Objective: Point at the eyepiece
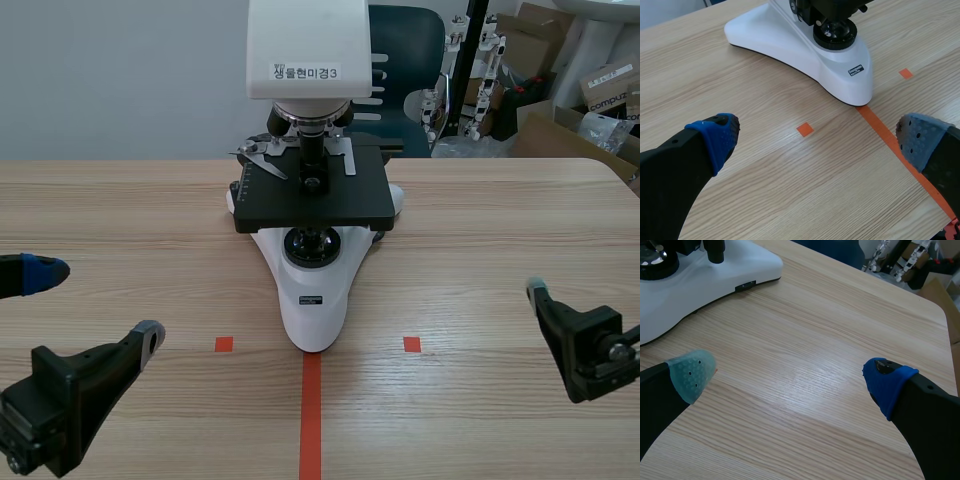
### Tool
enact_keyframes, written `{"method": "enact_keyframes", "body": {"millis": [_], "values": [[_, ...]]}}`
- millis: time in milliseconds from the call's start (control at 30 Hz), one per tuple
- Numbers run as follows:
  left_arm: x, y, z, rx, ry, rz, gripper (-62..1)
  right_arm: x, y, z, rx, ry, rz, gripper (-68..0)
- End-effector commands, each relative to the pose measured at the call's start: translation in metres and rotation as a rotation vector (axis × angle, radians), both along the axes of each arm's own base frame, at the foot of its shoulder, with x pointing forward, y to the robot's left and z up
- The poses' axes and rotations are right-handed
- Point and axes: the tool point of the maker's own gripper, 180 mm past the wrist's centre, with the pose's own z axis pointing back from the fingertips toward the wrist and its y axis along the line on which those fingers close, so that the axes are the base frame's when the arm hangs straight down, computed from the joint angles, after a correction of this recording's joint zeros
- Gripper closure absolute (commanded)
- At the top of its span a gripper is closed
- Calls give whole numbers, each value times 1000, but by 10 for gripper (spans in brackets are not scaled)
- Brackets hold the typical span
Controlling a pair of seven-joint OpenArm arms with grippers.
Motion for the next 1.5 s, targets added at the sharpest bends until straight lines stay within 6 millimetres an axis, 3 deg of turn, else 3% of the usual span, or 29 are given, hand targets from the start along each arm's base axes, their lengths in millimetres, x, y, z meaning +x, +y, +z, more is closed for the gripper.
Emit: {"method": "enact_keyframes", "body": {"millis": [0, 667, 967, 1167, 1467], "values": [[2, -2, 7, -14, -24, 0, -623, 7, 0, 12, 6, -47, 0, -679], [2, -2, 8, -17, -30, 0, -623, 12, -5, 19, -61, -55, 51, -679], [2, -2, 8, -18, -30, 0, -623, 39, -44, 61, -227, -179, 1, -679], [2, -2, 8, -18, -29, 0, -623, 53, -55, 91, -241, -228, 7, -679], [3, -2, 9, -18, -30, 0, -623, 92, -82, 133, -214, -300, 5, -679]]}}
